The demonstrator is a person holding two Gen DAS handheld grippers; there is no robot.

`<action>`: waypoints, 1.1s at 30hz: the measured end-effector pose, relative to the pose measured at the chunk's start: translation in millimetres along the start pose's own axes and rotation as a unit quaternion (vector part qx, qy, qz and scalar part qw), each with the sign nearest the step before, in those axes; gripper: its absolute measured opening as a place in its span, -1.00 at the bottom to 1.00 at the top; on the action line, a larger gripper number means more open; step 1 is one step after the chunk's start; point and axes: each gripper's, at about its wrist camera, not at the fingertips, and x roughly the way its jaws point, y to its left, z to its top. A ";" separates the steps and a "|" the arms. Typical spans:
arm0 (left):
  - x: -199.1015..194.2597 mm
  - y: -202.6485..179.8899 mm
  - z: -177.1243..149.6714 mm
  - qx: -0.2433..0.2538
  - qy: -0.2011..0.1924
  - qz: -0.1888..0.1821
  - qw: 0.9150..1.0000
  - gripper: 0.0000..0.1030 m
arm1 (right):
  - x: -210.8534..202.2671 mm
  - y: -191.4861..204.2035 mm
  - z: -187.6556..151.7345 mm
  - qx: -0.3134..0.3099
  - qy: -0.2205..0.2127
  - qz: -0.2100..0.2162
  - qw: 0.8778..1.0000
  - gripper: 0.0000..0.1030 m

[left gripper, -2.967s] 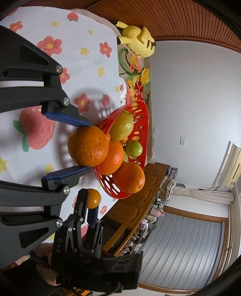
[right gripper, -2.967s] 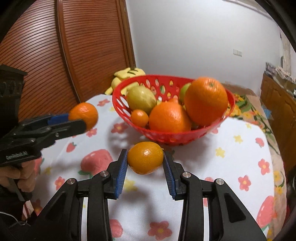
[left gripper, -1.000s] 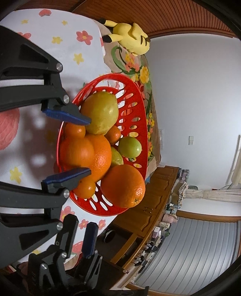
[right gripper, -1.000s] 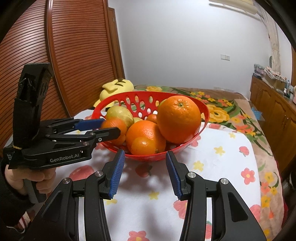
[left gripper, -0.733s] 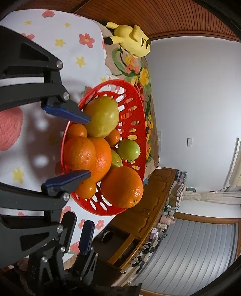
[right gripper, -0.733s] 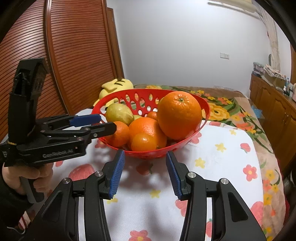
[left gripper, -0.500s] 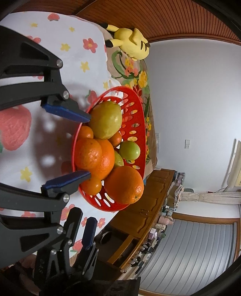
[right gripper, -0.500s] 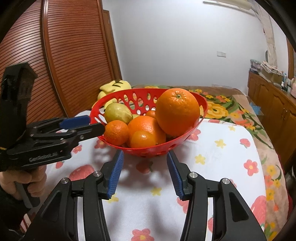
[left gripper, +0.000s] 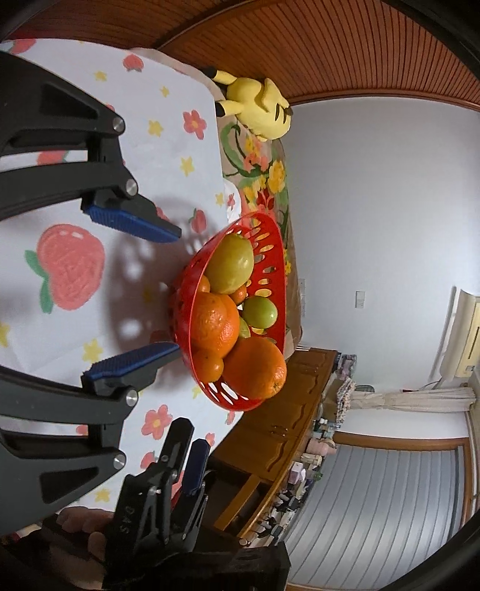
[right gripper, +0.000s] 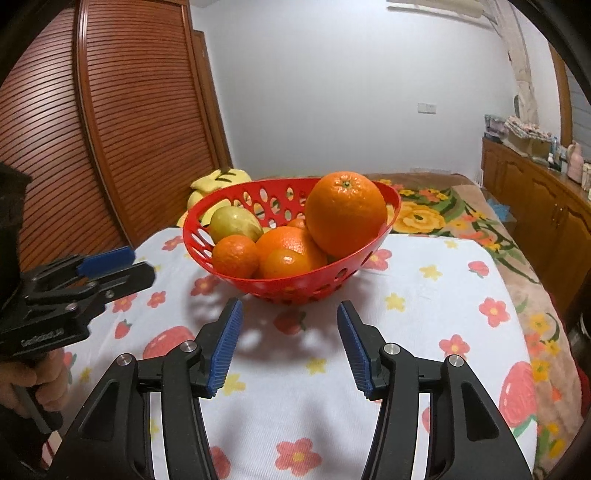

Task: Organize fruits

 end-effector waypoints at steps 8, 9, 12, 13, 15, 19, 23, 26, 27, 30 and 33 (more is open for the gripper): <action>-41.9 -0.5 7.5 0.001 -0.047 -0.003 0.999 0.38 | -28.6 13.5 3.8 -0.012 -0.037 -0.029 0.999 0.25; -44.4 0.5 9.5 0.001 -0.049 -0.003 0.999 0.41 | -34.0 15.9 4.1 -0.014 -0.045 -0.032 0.998 0.31; -55.5 1.4 13.3 -0.001 -0.060 0.000 0.998 0.71 | -44.9 19.8 5.1 -0.018 -0.061 -0.046 0.997 0.42; -59.5 1.7 13.8 -0.002 -0.066 0.001 0.998 0.82 | -48.8 20.9 5.8 -0.019 -0.067 -0.050 0.996 0.45; -68.1 0.9 15.0 -0.002 -0.078 0.009 0.997 0.92 | -54.9 22.1 6.7 -0.018 -0.077 -0.052 0.996 0.54; -80.3 -2.3 16.4 0.002 -0.094 0.023 0.995 0.96 | -67.5 24.0 9.3 -0.016 -0.094 -0.062 0.994 0.63; -89.4 -1.2 15.1 -0.004 -0.102 0.021 0.995 0.96 | -79.6 27.8 11.0 -0.020 -0.112 -0.075 0.991 0.65; -93.6 -3.0 13.5 0.000 -0.103 0.027 0.994 0.97 | -84.5 28.8 10.7 -0.017 -0.115 -0.077 0.990 0.65; -95.1 -3.1 13.0 0.002 -0.102 0.029 0.994 0.97 | -85.9 29.3 10.2 -0.018 -0.116 -0.077 0.990 0.65; -98.0 -3.5 11.2 0.002 -0.096 0.036 0.995 0.97 | -89.0 29.9 8.8 -0.018 -0.119 -0.079 0.990 0.65; -99.8 -4.6 7.8 0.002 -0.094 0.036 0.995 0.97 | -91.1 30.1 7.7 -0.014 -0.121 -0.079 0.989 0.65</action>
